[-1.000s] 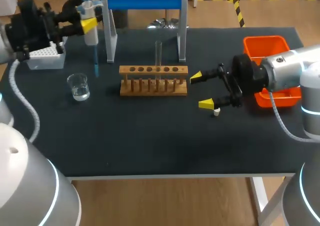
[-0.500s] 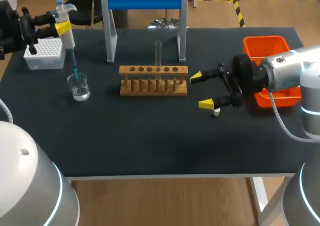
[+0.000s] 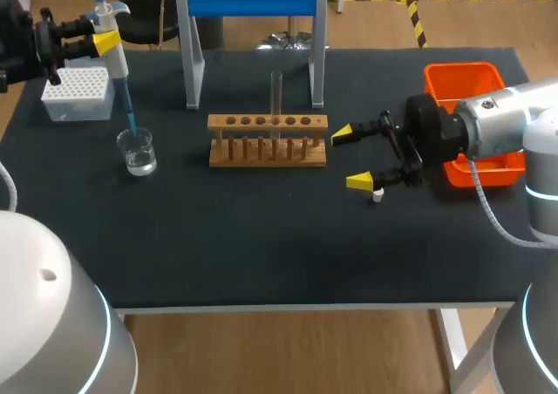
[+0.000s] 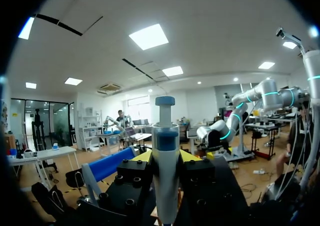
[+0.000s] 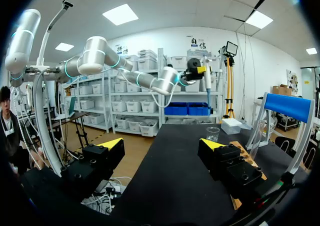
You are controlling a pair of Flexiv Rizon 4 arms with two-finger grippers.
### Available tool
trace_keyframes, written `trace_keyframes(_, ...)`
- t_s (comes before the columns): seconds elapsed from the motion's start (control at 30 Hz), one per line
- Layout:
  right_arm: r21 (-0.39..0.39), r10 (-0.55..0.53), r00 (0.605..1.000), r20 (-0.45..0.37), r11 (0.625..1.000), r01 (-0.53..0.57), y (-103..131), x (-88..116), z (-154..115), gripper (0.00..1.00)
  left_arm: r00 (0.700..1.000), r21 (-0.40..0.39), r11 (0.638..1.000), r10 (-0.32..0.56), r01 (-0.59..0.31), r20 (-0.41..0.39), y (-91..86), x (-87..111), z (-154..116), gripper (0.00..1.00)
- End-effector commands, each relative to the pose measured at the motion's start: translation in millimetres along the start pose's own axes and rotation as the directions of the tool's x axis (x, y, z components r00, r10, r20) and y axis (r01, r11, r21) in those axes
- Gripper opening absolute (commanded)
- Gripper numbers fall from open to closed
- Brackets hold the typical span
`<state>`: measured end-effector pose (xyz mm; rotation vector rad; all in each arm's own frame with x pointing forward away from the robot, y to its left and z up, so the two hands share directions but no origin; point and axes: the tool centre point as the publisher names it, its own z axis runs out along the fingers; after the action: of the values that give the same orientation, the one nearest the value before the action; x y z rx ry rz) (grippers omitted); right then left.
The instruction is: Invert the test tube, pick up the pipette, mount the tip to pipette, aspirate from beaker and dispense into the tube, eject the tip, return the pipette, and cap with the stopper.
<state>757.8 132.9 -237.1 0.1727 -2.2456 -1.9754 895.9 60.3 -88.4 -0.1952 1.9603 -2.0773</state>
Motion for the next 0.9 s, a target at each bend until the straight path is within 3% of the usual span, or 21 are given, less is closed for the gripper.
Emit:
trace_keyframes(0.03,0.002,0.000,1.000,0.001,1.000,0.000,0.6,0.8,-0.5,1.00,1.000,0.004,1.000,-0.002,0.002,-0.030,4.6,-7.6,-2.5,0.00)
trace_keyframes(0.9,0.002,0.000,1.000,0.001,1.000,0.000,0.6,0.8,-0.5,1.00,0.999,0.017,0.999,-0.041,0.041,-0.025,14.2,-25.1,-7.2,0.00)
